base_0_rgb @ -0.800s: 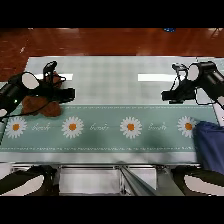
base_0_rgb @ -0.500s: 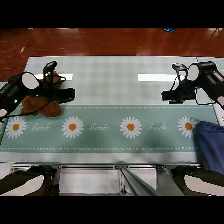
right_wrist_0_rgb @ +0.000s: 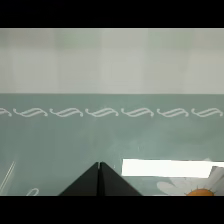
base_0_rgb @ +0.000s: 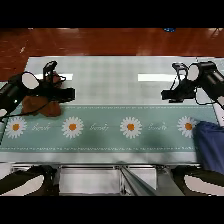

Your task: Fold the shirts.

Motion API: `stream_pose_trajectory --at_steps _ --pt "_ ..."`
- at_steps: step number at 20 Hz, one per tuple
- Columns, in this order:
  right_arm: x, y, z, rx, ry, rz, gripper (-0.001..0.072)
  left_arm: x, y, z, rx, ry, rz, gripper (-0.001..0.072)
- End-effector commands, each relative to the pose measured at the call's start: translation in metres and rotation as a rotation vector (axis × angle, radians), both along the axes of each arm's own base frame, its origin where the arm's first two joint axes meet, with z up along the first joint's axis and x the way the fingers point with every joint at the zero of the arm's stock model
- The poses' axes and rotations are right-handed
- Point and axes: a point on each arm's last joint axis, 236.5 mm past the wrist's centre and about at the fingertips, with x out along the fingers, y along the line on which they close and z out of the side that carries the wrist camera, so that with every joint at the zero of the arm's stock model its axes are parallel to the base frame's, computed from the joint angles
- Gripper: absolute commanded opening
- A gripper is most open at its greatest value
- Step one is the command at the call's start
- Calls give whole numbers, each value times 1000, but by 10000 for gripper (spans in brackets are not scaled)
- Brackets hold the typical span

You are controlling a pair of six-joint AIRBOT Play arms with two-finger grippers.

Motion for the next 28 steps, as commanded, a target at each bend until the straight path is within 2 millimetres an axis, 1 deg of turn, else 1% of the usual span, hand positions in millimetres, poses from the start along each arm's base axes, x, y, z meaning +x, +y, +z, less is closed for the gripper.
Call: stream_pose_trajectory --at_steps 1,2,3,5,6,7,8,9,10,11,12,13,16,19,20,21,23,26,27,28 --pt "15 6 2 23 -63 0 24 22 17 18 49 -89 -19 472" --pt "15 5 2 22 -65 0 24 37 32 35 78 -139 0 506" --pt "17 5 2 22 -72 0 24 54 52 57 121 -201 22 505" --pt "19 6 2 24 -80 0 24 84 101 105 234 -332 82 505" --pt "18 7 2 29 -79 -6 25 95 126 125 284 -387 121 506" --pt "18 10 2 44 -77 -11 32 102 152 140 318 -430 171 505" --pt "18 15 2 65 -76 -15 162 105 173 147 331 -450 217 505" --pt "18 17 2 72 -77 -14 379 104 194 146 341 -447 261 505" --pt "18 17 2 72 -75 -15 424 101 211 138 347 -419 294 505" --pt "16 16 2 69 -69 -14 423 97 223 124 348 -373 313 505" --pt "15 16 1 69 -63 -15 423 93 230 107 343 -314 320 505" --pt "12 16 1 69 -51 -20 422 88 233 85 336 -242 316 505" --pt "6 18 0 78 -23 -39 420 77 227 21 310 -49 279 505" --pt "1 17 -1 78 -2 -61 419 58 219 -31 285 132 241 505" --pt "-1 17 -1 78 3 -65 419 52 218 -45 279 178 234 505" --pt "-1 17 -1 79 4 -67 419 48 217 -56 273 218 226 504" --pt "-1 18 -1 81 4 -74 412 41 214 -72 265 269 216 504" --pt "0 21 3 98 -7 -76 412 32 211 -80 257 321 205 501" --pt "1 22 9 101 -22 -72 412 26 210 -81 252 346 199 461" --pt "2 21 17 102 -47 -71 412 19 205 -80 239 375 173 152"
